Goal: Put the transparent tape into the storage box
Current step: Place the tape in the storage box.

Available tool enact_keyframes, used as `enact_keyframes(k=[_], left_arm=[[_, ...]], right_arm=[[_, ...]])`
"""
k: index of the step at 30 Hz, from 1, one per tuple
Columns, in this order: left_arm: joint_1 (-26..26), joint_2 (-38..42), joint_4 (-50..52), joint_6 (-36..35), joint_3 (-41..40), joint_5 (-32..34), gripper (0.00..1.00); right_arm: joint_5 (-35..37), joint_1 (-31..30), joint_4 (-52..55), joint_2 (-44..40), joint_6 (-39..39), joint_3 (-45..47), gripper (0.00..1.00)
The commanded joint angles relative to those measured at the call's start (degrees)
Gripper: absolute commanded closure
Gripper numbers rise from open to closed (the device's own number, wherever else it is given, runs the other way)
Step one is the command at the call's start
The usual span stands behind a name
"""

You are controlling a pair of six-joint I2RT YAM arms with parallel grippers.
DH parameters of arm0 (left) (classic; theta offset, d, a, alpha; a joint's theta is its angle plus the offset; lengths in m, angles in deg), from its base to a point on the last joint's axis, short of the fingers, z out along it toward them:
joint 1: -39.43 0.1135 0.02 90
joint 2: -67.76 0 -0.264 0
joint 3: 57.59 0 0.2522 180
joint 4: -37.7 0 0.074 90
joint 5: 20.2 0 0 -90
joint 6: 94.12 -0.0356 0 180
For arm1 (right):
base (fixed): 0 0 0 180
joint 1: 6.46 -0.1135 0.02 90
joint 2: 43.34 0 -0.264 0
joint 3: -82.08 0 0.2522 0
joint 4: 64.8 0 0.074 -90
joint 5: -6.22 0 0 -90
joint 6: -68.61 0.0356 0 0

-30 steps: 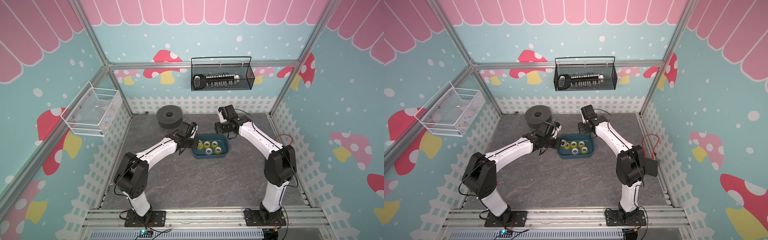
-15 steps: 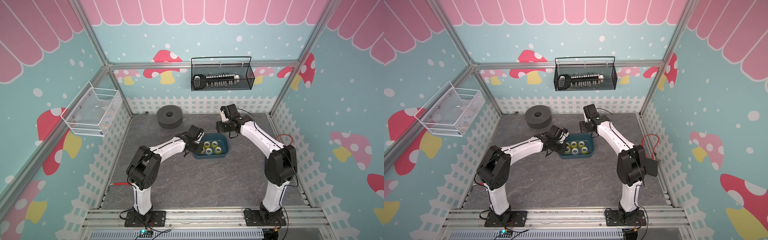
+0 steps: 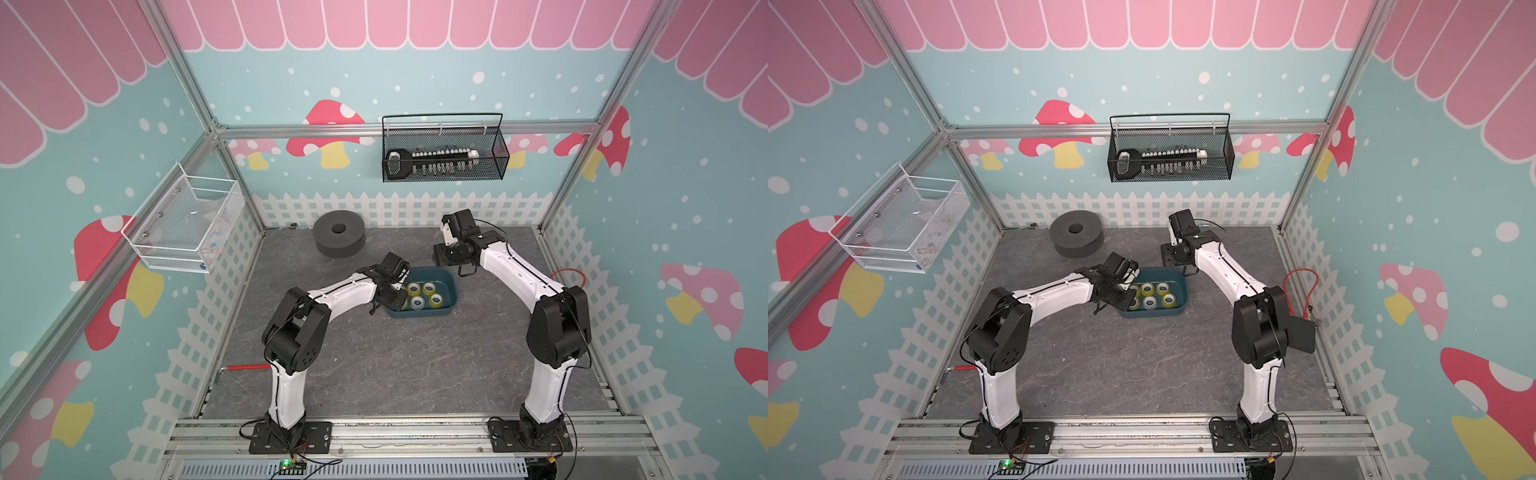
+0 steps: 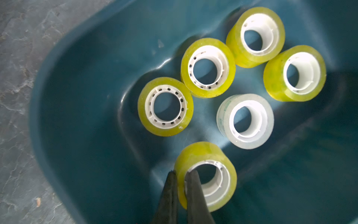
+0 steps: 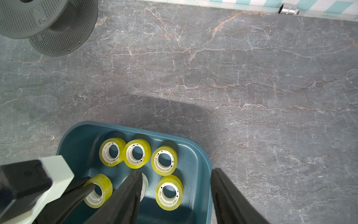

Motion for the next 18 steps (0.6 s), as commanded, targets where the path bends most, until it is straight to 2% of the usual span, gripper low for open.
enact_keyframes(k=[1,5,8,9,12,18], left_arm=[[-0.25,-1.84,1.32,-0.88,1.59,0.68,1.00],[-0.21,-2.46,1.33,-0.69,1.38,0.57,1.00],[-0.25,-3.26,1.36,-0.69,1.56,0.62,0.95],[-0.25,-3.36,1.30,-0.60,1.60,0.66,0.95],[-0.17,-3.55,1.30,-0.60,1.65,0.63,0.91],[-0.22,-3.77,1.42,-0.51,1.57,1.28,0.90]], right_arm=[[-0.65,0.44,-0.08,1.20,-0.06,0.13,0.37],[-1.07,0.60,-0.08,1.30,-0.06,0.12,0.32],[-1.09,0.63,-0.08,1.40,0.03,0.22,0.18],[-1.09,0.62,-0.08,1.30,0.09,0.22,0.16],[-1.09,0.68,-0.05,1.23,0.03,0.21,0.14],[-1.06,0.68,-0.13,1.08,0.03,0.40,0.12]])
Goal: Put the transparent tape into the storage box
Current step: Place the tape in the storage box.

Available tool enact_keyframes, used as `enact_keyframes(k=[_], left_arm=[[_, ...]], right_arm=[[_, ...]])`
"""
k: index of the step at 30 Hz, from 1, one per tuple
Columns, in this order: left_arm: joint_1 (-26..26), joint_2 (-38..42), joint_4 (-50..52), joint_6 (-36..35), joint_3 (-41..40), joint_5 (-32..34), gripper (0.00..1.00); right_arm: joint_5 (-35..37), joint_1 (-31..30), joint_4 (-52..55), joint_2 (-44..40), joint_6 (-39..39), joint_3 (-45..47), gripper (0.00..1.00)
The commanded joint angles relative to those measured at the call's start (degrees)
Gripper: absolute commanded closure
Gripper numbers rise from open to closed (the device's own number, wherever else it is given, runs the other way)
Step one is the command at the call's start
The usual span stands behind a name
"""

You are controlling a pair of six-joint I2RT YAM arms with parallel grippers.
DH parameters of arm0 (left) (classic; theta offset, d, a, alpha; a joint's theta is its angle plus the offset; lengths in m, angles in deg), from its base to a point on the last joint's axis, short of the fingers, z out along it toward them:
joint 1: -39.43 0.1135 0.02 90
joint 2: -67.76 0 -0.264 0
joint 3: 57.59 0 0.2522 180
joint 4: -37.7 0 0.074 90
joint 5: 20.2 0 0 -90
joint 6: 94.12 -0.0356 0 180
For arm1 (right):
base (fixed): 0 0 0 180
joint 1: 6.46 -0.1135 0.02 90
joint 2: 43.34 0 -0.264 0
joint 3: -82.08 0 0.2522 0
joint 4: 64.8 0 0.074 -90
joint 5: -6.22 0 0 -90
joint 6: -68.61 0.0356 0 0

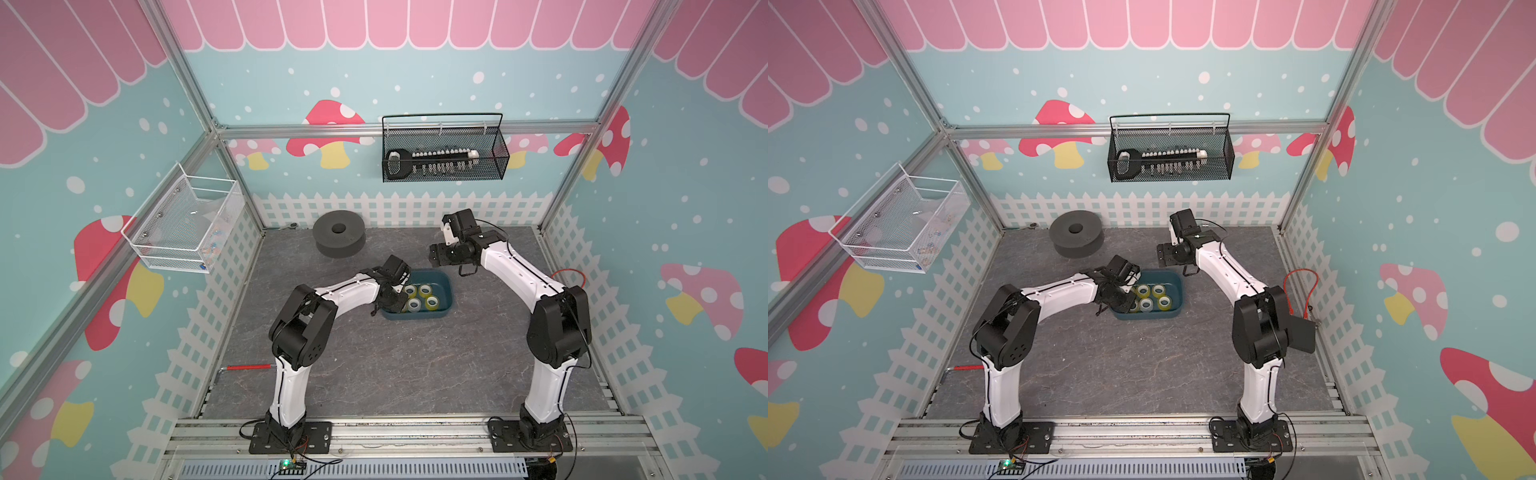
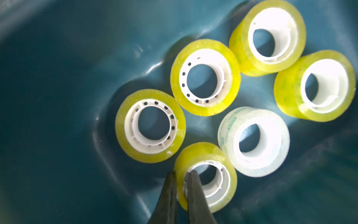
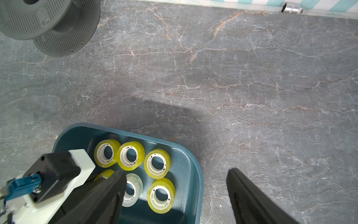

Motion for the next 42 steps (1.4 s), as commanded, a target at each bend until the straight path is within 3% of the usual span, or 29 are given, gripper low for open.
enact_keyframes(k=[1,13,23,29,42], left_arm=[[-0.19,-0.96,1.47,-0.36,1.25,1.31,0.90],[-0.16,-1.84,3.39,-0.53,2.16,4.03,0.85],[-0.14,-2.65,4.62,-0.45,2.97,4.92,0.66],[-0.20,-2.56,5.01,-0.19,3.16,5.19,0.59],[-0.12,-1.02,5.99,1.04,4.04,6.61,0.53]], right_arm=[[-0.07,0.34,-0.08,1.02,-0.06,0.35,0.12],[-0.49,0.43,-0.25,1.27,-0.25,0.13,0.11],[-0.63,0.40,-0.30,1.54,-0.60,-0.14,0.11],[-0.87,0.45,-0.34,1.62,-0.65,-0.21,0.11],[-1.57,0.45,-0.88,1.86,-0.96,-0.72,0.11]])
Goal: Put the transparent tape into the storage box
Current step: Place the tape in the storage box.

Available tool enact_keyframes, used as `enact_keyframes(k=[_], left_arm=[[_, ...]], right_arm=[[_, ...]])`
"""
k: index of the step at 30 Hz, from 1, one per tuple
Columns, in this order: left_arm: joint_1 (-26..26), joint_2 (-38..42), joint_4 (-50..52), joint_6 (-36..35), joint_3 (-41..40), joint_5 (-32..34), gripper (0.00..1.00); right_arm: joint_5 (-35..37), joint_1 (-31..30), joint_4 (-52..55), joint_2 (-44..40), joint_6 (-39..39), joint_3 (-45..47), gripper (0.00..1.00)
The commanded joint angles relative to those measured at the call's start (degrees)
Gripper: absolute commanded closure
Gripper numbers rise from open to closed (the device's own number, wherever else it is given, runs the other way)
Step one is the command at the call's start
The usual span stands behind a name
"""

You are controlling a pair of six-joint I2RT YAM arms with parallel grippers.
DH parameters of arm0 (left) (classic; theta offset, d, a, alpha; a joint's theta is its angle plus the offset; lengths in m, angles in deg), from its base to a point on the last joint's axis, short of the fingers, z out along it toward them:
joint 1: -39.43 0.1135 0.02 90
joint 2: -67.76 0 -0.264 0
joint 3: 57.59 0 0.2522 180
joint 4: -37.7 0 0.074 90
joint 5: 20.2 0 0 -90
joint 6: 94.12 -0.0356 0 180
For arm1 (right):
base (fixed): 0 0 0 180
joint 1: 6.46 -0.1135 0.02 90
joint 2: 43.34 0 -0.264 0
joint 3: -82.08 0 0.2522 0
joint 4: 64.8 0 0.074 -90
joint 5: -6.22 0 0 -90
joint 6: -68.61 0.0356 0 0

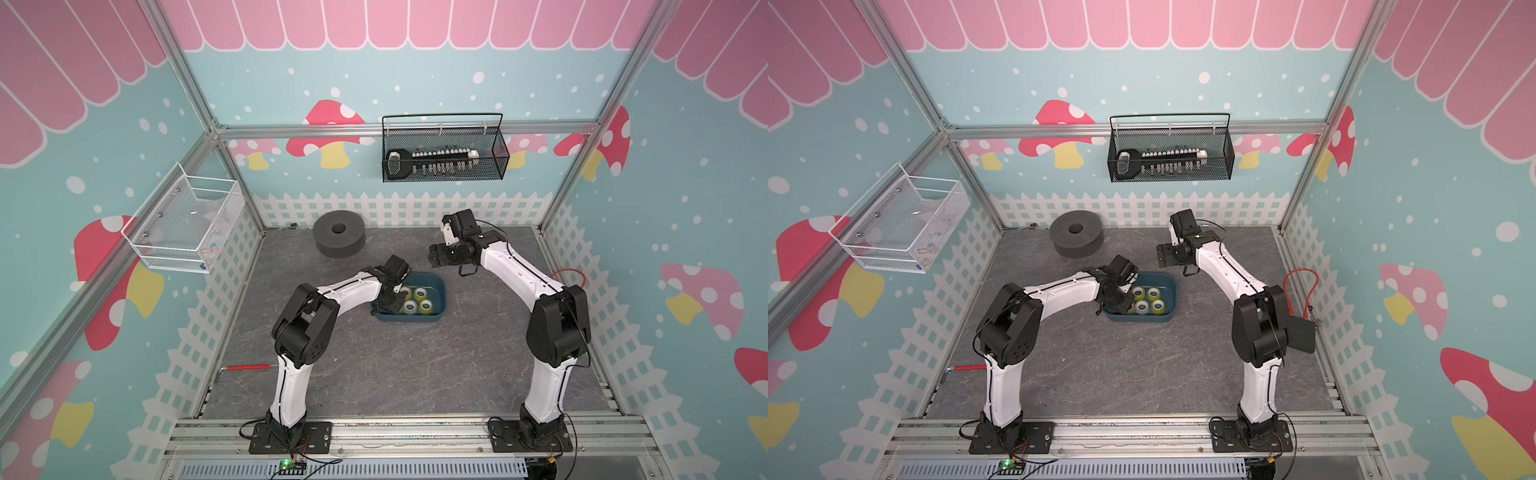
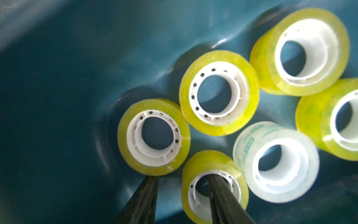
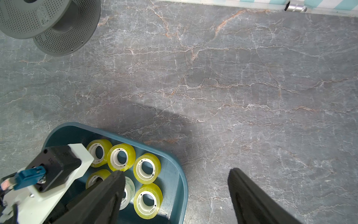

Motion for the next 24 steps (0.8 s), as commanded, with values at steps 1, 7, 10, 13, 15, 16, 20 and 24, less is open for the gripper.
enact_keyframes(k=[1,7,10,13,15,16,20,24], left_arm=[[-0.16,0.59,1.50,0.86,1.63,1.59,0.52],[-0.16,1.20,2.29,1.22,2.25,2.36,0.52],[-0.18,1.45,2.79,1.48,2.51,2.43,0.50],[-0.17,1.89,3.27,1.71,2.78,2.64,0.48],[-0.17,2.31,3.43,1.89,2.94,2.73,0.48],[-0.11,2.51,3.57,2.03,3.00,2.89,0.48],[-0.05,3.80,4.08,2.54,3.44,3.56,0.43],[-0.09,5.38,4.20,3.11,4.44,3.52,0.39]], right_arm=[[-0.80,0.21,-0.48,1.43,-0.75,-0.88,0.11],[-1.18,0.21,-0.52,1.62,-1.01,-1.34,0.11],[-1.26,0.22,-0.48,1.76,-1.18,-1.43,0.11],[-1.41,0.25,-0.48,1.85,-1.31,-1.72,0.11],[-1.45,0.27,-0.48,1.89,-1.32,-1.85,0.11],[-1.47,0.27,-0.48,1.91,-1.39,-1.95,0.11],[-1.74,0.26,-0.44,2.22,-1.58,-2.52,0.11],[-1.88,0.26,-0.52,2.45,-1.67,-2.98,0.11]])
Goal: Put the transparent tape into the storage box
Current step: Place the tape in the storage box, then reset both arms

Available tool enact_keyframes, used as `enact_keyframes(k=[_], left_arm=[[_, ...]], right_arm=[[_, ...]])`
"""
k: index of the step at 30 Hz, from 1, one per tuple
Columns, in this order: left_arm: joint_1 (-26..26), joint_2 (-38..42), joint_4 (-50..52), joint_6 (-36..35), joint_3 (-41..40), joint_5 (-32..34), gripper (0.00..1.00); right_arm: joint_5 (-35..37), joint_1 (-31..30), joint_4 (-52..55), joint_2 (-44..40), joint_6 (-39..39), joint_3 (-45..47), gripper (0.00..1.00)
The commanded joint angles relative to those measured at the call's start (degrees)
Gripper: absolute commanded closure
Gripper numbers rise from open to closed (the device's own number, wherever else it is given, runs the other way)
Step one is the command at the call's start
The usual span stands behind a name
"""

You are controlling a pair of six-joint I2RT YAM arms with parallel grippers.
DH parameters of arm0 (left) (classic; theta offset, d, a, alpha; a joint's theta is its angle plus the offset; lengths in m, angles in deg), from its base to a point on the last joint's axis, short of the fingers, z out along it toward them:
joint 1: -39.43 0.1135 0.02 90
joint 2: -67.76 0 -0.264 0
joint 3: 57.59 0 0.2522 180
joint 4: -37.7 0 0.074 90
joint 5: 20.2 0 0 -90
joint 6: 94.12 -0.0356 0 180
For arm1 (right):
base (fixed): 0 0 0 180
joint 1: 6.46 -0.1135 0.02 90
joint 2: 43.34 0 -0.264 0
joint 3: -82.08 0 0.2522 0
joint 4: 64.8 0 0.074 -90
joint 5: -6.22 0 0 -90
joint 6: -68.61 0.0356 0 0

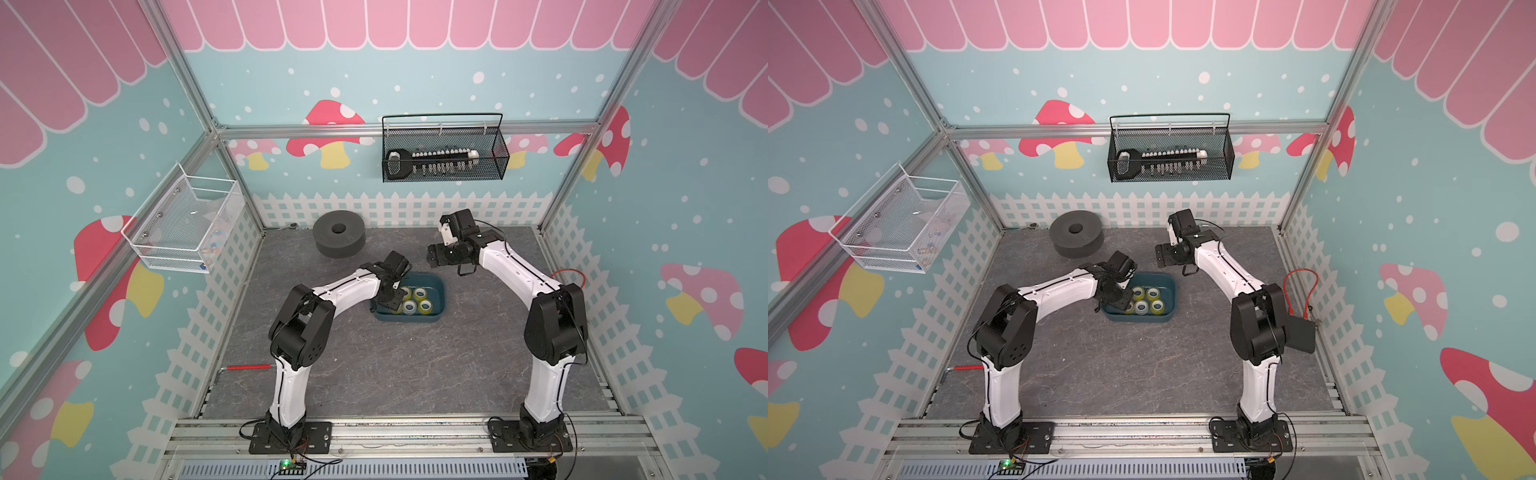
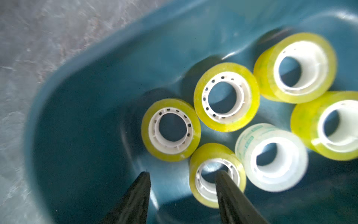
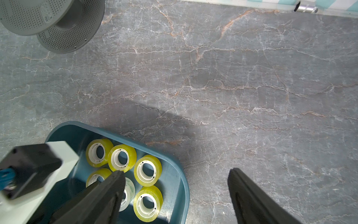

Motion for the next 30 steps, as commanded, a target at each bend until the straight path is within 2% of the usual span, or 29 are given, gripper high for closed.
enact_keyframes(k=[1,11,17,18,19,20,27,30], left_arm=[[-0.03,3.28,0.90,1.14,2.89,0.90,0.38],[1.61,8.11,-2.32,4.38,3.98,-1.31,0.37],[3.94,14.25,-10.06,7.22,-0.08,-1.78,0.28],[4.13,15.35,-11.25,7.46,-0.88,-1.68,0.25],[4.36,16.54,-12.78,7.68,-1.92,-1.30,0.16],[4.57,17.69,-14.14,7.94,-2.96,-0.88,0.01],[7.18,24.10,-21.38,10.61,-10.56,0.07,0.01],[7.87,26.54,-24.22,11.54,-14.14,1.70,0.01]], right_arm=[[-0.68,0.24,-0.39,1.17,-0.66,-1.87,0.11],[-0.39,0.25,-0.72,0.94,-0.66,-2.31,0.10],[2.76,0.35,-1.48,0.03,-1.55,-1.61,0.07],[3.40,0.44,-1.82,-0.22,-1.76,-1.29,0.06],[4.25,0.61,-1.95,-0.38,-2.00,-1.01,0.05],[5.12,0.70,-1.95,-0.43,-2.18,-0.91,0.03],[12.51,1.23,-2.71,-2.43,-3.43,1.61,0.01],[15.12,1.74,-4.32,-6.81,-2.88,4.28,0.01]])
